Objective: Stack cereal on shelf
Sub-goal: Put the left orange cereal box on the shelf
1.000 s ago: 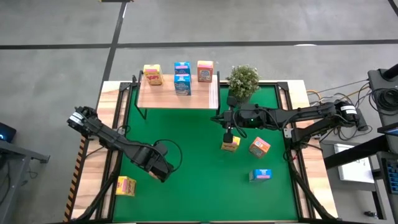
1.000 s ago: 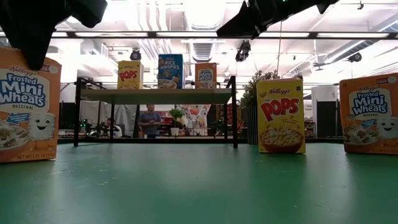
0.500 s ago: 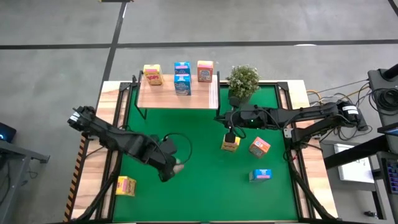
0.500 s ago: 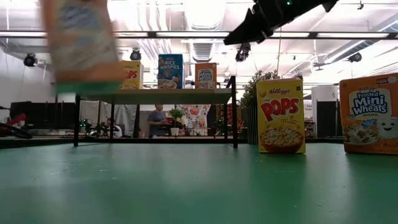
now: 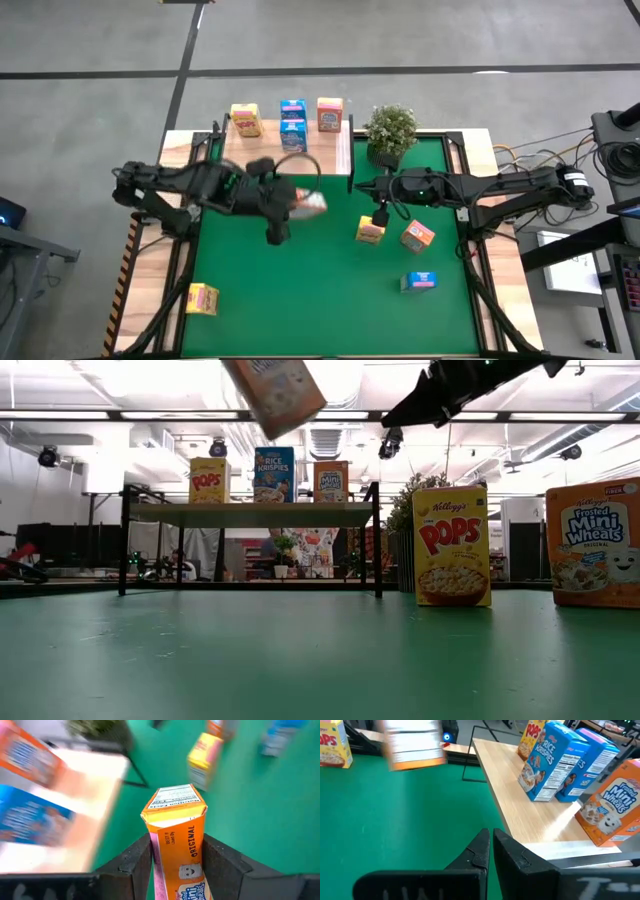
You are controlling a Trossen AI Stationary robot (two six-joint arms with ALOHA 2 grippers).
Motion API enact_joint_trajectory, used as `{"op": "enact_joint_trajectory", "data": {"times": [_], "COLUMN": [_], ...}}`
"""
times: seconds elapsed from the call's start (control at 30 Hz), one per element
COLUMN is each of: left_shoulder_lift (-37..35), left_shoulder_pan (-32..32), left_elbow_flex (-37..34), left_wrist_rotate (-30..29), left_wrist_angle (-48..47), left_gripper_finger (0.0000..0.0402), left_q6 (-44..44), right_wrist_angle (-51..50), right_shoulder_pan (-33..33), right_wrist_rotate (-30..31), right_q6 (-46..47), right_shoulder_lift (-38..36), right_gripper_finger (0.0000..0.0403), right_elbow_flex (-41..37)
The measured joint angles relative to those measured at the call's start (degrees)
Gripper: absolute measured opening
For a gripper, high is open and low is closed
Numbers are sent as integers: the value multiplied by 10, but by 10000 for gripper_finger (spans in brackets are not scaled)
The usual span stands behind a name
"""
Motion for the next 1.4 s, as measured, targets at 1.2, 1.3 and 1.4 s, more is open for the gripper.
{"op": "enact_joint_trajectory", "data": {"times": [1.2, 1.3, 1.4], "left_shoulder_lift": [73, 84, 92], "left_shoulder_pan": [225, 229, 232], "left_elbow_flex": [-4, -4, -4], "left_wrist_rotate": [-18, -17, -17], "left_wrist_angle": [190, 191, 190], "left_gripper_finger": [141, 141, 141], "left_q6": [320, 315, 314], "right_wrist_angle": [10, 10, 10], "right_shoulder_pan": [0, 0, 0], "right_wrist_rotate": [-1, -1, 0], "right_q6": [-13, -18, -18], "right_shoulder_lift": [-11, -11, -11], "right_gripper_finger": [12, 12, 12], "right_elbow_flex": [-10, -10, -10]}}
